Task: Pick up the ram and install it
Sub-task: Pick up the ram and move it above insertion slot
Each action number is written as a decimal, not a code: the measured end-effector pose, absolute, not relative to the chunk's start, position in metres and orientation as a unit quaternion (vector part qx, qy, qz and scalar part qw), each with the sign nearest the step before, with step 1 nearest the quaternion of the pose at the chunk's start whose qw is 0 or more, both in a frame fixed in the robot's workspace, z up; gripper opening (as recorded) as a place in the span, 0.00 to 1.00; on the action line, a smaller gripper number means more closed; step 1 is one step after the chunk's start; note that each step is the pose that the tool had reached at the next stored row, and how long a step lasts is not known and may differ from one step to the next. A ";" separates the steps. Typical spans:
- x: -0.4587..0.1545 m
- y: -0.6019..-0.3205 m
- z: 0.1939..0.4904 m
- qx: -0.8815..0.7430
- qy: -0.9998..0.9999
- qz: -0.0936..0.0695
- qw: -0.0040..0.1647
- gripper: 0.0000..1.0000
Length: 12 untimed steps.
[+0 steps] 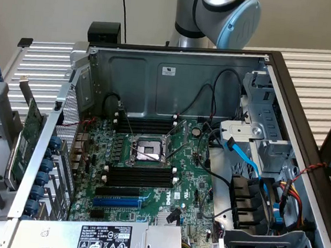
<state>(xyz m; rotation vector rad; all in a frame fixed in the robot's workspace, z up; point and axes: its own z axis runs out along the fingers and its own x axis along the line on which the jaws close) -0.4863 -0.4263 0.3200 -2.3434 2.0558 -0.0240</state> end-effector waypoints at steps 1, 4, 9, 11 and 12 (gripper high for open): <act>-0.485 -0.427 0.318 -0.752 0.659 -0.008 0.012 0.42; -0.483 -0.428 0.312 -0.751 0.660 -0.008 0.012 0.42; -0.483 -0.428 0.306 -0.739 0.674 -0.008 0.012 0.42; -0.482 -0.428 0.304 -0.731 0.683 -0.008 0.012 0.42; -0.482 -0.428 0.303 -0.728 0.686 -0.008 0.012 0.42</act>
